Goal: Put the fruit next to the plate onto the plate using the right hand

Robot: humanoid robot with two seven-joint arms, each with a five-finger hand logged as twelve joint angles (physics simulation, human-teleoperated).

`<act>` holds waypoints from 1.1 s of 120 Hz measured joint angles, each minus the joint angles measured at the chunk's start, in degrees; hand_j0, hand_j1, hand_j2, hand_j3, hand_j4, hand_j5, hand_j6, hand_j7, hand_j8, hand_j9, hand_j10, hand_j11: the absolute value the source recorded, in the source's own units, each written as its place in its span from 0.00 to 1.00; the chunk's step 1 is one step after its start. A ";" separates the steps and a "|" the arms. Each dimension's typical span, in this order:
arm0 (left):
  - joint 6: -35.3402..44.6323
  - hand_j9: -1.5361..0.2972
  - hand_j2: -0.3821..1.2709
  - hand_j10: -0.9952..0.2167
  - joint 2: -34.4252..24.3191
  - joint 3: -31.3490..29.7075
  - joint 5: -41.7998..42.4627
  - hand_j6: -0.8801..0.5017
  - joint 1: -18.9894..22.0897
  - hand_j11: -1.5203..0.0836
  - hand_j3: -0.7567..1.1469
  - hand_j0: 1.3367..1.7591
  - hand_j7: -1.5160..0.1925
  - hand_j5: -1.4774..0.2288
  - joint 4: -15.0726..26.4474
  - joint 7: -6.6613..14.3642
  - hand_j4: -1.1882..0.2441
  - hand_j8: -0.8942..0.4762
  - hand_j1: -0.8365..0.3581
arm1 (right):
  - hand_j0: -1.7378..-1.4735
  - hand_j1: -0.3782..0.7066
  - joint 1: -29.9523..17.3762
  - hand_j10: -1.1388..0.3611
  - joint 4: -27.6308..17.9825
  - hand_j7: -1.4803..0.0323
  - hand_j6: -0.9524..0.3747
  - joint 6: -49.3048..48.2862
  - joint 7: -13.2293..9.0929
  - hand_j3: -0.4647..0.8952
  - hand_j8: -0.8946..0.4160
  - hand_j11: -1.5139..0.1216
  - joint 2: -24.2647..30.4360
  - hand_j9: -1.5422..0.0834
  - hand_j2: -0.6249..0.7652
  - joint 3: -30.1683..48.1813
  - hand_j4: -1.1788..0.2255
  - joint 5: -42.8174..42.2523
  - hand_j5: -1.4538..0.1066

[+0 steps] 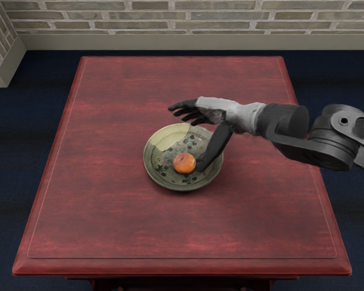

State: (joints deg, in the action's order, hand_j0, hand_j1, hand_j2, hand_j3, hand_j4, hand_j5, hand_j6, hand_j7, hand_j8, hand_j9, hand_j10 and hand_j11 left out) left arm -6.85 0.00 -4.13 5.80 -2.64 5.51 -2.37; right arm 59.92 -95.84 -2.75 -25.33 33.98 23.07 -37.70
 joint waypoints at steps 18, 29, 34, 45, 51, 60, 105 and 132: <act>0.00 0.67 0.26 0.63 0.00 0.00 0.00 0.47 0.00 0.76 0.40 0.76 0.71 0.69 0.00 0.00 0.67 0.48 0.76 | 0.30 0.12 -3.55 0.70 1.42 0.90 0.65 -16.31 6.71 0.34 0.62 0.85 6.66 0.88 0.44 7.39 0.78 11.72 0.86; 0.00 0.67 0.26 0.63 0.00 0.00 0.00 0.47 0.00 0.76 0.40 0.76 0.71 0.69 0.00 0.00 0.67 0.48 0.76 | 0.30 0.11 -5.04 0.71 3.67 0.92 0.66 -24.96 10.14 0.34 0.63 0.87 10.61 0.89 0.44 9.01 0.79 18.77 0.87; 0.00 0.67 0.26 0.63 0.00 0.00 0.00 0.47 0.00 0.76 0.40 0.76 0.71 0.69 0.01 0.00 0.67 0.48 0.76 | 0.30 0.10 -5.69 0.71 5.07 0.92 0.67 -27.37 11.02 0.34 0.63 0.87 11.92 0.89 0.44 9.42 0.79 21.74 0.87; 0.00 0.67 0.26 0.63 0.00 0.00 0.00 0.47 0.00 0.76 0.40 0.76 0.71 0.69 0.01 0.00 0.67 0.48 0.76 | 0.30 0.09 -7.50 0.72 8.80 0.93 0.67 -30.23 12.08 0.34 0.64 0.88 14.39 0.90 0.44 9.89 0.80 27.57 0.88; 0.01 0.67 0.26 0.63 0.00 0.00 0.00 0.47 0.00 0.76 0.40 0.76 0.71 0.69 0.01 0.00 0.67 0.48 0.76 | 0.30 0.09 -8.71 0.72 10.96 0.93 0.68 -31.01 12.38 0.34 0.64 0.88 15.80 0.90 0.44 10.02 0.80 30.44 0.89; 0.01 0.67 0.26 0.63 0.00 0.00 0.00 0.47 0.00 0.76 0.40 0.76 0.71 0.69 0.00 0.00 0.67 0.48 0.76 | 0.30 0.08 -10.56 0.72 14.12 0.93 0.68 -31.65 12.60 0.34 0.64 0.88 17.81 0.91 0.44 10.13 0.80 34.15 0.89; 0.00 0.67 0.26 0.63 0.00 0.01 0.00 0.47 0.00 0.76 0.40 0.76 0.71 0.69 0.01 -0.01 0.67 0.48 0.76 | 0.30 0.07 -15.12 0.73 21.26 0.94 0.69 -32.26 12.31 0.34 0.65 0.89 22.34 0.92 0.45 9.94 0.81 40.97 0.90; 0.00 0.67 0.26 0.63 0.00 0.01 -0.01 0.47 0.00 0.76 0.40 0.76 0.71 0.69 0.00 -0.01 0.67 0.48 0.76 | 0.30 0.07 -15.41 0.73 21.79 0.95 0.69 -32.27 12.31 0.34 0.66 0.90 23.03 0.92 0.45 10.03 0.81 41.24 0.90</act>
State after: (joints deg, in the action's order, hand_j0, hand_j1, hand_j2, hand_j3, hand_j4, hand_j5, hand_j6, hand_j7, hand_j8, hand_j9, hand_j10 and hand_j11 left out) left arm -6.86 0.00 -4.12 5.80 -2.64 5.52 -2.38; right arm 44.51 -74.05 -35.02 -13.02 57.01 33.10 3.55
